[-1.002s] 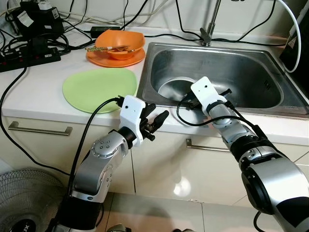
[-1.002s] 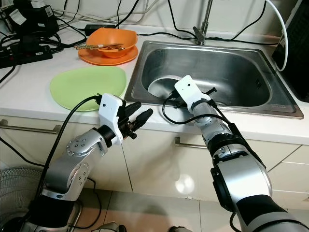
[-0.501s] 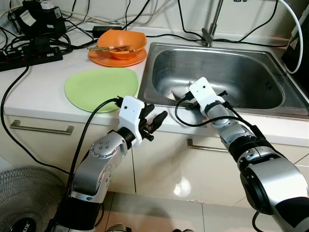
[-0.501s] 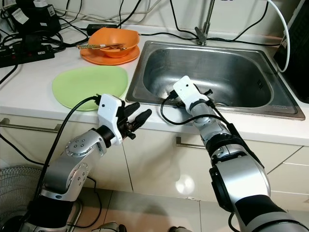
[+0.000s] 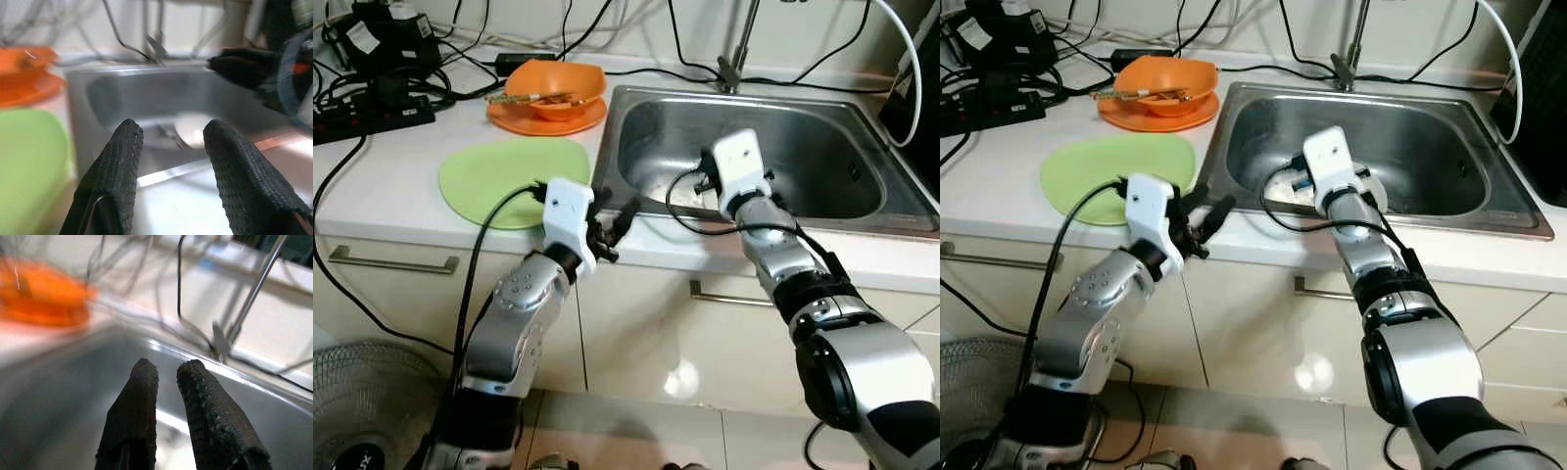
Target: Kitchen organization
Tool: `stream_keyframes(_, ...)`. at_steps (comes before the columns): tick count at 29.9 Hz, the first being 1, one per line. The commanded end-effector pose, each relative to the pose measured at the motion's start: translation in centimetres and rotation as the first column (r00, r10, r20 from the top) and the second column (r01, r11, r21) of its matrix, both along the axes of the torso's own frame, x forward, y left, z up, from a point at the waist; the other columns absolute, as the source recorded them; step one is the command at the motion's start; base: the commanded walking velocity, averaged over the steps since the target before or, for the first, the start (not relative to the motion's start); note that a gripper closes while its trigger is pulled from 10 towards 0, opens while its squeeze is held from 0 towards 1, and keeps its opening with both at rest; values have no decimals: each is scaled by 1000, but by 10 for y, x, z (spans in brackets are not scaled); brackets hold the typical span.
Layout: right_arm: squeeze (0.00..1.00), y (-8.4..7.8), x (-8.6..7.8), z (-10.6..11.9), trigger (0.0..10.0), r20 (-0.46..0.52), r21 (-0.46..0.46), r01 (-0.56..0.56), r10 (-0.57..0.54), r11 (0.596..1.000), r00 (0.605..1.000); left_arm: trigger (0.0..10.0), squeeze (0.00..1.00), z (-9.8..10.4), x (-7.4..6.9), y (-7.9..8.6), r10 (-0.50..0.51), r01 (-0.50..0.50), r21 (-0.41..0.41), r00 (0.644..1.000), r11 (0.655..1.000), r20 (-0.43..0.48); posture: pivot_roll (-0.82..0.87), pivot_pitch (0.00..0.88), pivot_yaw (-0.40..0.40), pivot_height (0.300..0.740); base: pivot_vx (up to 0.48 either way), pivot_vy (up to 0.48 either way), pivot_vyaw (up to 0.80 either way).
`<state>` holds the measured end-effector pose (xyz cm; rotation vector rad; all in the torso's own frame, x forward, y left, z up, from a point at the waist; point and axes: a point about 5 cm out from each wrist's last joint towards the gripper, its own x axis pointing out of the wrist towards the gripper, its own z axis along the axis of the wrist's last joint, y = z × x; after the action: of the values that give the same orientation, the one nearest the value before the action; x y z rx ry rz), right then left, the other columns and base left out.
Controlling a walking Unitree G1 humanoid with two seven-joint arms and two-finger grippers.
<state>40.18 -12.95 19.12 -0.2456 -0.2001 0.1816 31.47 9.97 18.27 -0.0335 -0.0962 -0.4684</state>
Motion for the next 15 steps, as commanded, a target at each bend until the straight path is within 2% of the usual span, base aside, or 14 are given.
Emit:
stream_keyframes(1, 0, -1, -2, 14, 10000, 83, 129, -34, 24, 991, 996, 10000, 0, 6, 8, 7, 77, -77, -23, 997, 997, 26, 133, 42, -26, 740, 0, 0, 0)
stream_keyframes(3, 0, 0, -4, 16, 10000, 100, 150, -44, 30, 988, 995, 10000, 0, 7, 10, 8, 85, -84, -32, 996, 996, 30, 130, 42, -25, 740, 0, 0, 0)
stream_keyframes(7, 0, 6, -14, 17, 10000, 146, 276, -118, 80, 954, 986, 10000, 0, 11, 14, 12, 118, -116, -50, 992, 992, 48, 104, 41, -15, 740, 0, 0, 0)
stream_keyframes(9, 0, 9, -20, 14, 10000, 159, 305, -158, 113, 939, 981, 10000, 0, 11, 16, 17, 140, -137, -52, 989, 989, 56, 96, 40, -12, 740, 0, 0, 0)
stream_keyframes(11, 0, 12, -29, 4, 10000, 151, 367, -208, 163, 906, 975, 10000, 0, 12, 19, 26, 183, -180, -51, 981, 982, 63, 89, 40, -9, 740, 0, 0, 0)
stream_keyframes(15, 0, 14, -46, -24, 10000, 90, 455, -235, 218, 859, 972, 10000, 0, 14, 22, 40, 236, -232, -59, 969, 971, 71, 92, 38, -14, 740, 0, 0, 0)
